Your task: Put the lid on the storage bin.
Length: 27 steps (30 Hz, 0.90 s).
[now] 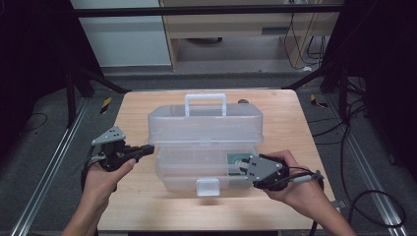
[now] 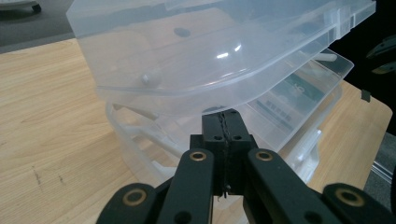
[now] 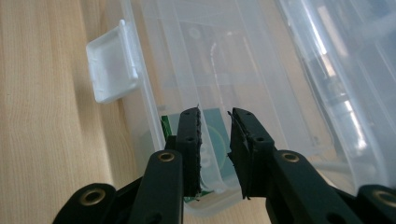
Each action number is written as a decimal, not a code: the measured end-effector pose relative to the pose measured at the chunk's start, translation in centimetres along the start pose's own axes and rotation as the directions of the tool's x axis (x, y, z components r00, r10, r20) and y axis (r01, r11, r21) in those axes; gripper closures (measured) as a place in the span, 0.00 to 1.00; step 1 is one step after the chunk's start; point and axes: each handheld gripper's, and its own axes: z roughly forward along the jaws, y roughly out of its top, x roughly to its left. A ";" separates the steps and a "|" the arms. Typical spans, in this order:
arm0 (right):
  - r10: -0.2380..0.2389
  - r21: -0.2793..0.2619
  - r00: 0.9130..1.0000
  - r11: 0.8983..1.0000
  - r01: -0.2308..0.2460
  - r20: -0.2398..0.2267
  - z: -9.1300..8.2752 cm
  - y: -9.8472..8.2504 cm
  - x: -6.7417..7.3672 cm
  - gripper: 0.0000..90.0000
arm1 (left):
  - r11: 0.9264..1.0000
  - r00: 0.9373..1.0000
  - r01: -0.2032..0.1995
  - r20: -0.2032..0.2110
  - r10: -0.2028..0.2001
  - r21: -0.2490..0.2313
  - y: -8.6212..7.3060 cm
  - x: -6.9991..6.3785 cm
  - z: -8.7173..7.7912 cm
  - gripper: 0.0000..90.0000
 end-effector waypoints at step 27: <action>0.185 0.001 0.976 0.983 -0.186 0.113 -2.2 -6.0 0.3 0.76 | 0.999 0.999 -0.048 -0.005 0.048 -0.003 -1.8 -0.8 0.0 1.00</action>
